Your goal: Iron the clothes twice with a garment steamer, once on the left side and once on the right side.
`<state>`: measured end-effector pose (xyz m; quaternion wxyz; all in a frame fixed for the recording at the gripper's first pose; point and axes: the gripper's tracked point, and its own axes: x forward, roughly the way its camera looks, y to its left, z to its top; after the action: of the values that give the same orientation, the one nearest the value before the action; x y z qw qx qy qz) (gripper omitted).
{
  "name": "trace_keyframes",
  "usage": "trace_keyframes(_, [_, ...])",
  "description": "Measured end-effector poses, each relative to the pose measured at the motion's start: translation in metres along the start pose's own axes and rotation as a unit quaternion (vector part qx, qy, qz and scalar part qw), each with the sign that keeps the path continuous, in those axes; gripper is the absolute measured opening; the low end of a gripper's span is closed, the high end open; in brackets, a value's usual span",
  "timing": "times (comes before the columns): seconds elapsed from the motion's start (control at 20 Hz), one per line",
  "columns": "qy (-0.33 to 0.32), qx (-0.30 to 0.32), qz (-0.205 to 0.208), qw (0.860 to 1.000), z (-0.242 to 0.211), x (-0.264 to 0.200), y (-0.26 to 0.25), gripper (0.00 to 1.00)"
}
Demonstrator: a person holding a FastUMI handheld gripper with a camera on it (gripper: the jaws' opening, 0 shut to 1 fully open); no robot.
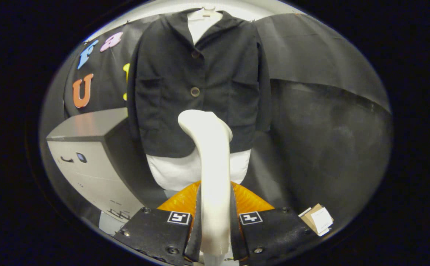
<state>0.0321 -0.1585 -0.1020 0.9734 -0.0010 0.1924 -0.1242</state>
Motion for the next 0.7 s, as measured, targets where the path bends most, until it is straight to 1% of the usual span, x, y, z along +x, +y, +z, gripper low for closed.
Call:
trace_keyframes(0.3, [-0.074,-0.025,0.018,0.997,0.046,-0.098,0.004,0.35])
trace_keyframes(0.45, [-0.113,-0.03,0.042,0.992,0.074,-0.141,0.008,0.35])
trace_keyframes(0.7, [-0.166,-0.027,0.099,0.981,0.1,-0.187,0.005,0.35])
